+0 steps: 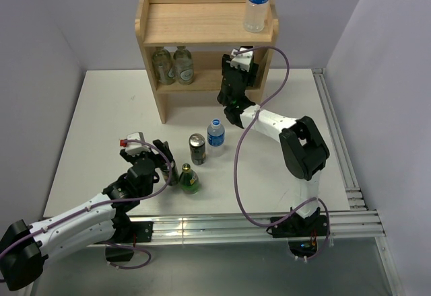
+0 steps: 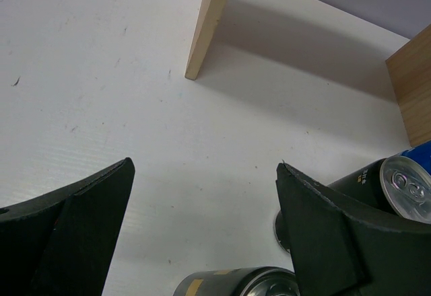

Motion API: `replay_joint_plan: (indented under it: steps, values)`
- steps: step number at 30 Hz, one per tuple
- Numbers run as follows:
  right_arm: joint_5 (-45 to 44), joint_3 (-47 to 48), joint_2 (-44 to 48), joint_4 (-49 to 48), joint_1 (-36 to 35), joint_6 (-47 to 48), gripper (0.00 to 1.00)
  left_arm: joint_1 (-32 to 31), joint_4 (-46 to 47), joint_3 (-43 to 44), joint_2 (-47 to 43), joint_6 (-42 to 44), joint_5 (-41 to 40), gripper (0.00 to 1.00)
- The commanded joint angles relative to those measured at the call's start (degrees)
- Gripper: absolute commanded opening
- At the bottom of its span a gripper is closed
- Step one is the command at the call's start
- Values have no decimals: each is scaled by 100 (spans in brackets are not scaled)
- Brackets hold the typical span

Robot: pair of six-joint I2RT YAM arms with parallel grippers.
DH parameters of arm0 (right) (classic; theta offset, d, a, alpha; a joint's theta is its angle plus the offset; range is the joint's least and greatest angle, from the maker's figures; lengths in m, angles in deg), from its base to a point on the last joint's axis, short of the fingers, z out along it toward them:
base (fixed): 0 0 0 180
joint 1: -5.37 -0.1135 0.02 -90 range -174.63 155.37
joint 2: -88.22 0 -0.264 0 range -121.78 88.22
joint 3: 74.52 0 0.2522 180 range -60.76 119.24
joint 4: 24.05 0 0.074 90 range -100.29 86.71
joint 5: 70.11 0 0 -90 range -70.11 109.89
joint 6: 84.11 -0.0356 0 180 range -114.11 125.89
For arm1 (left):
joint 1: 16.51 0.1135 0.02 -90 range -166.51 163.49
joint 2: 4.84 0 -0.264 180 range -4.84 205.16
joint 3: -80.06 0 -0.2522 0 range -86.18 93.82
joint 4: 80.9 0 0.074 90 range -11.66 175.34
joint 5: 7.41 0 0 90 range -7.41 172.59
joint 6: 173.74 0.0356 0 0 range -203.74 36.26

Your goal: Place and organize the beverage onto the shelf

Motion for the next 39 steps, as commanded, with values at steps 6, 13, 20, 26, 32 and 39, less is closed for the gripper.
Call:
replay_joint_plan:
  steps: [6,13,20,26,32,39]
  values:
    - [-97,-405,-50,135,104,-392,0,24,104,141,-60,-21,-93,93]
    - [-255,-397,-217,257,104,-261,0,15,104,124,-104,-30,-85,93]
    - [-238,-484,-218,732,104,-629,22,15,113,133,-104,-21,-94,94]
    - [-211,-669,-121,890,77,-814,53,24,113,115,-112,-21,-111,94]
    - [-185,-669,-103,1022,7,-814,64,24,113,124,-104,-21,-111,94]
    - [-176,-669,-95,1101,-81,-964,70,24,104,133,-104,-21,-120,94]
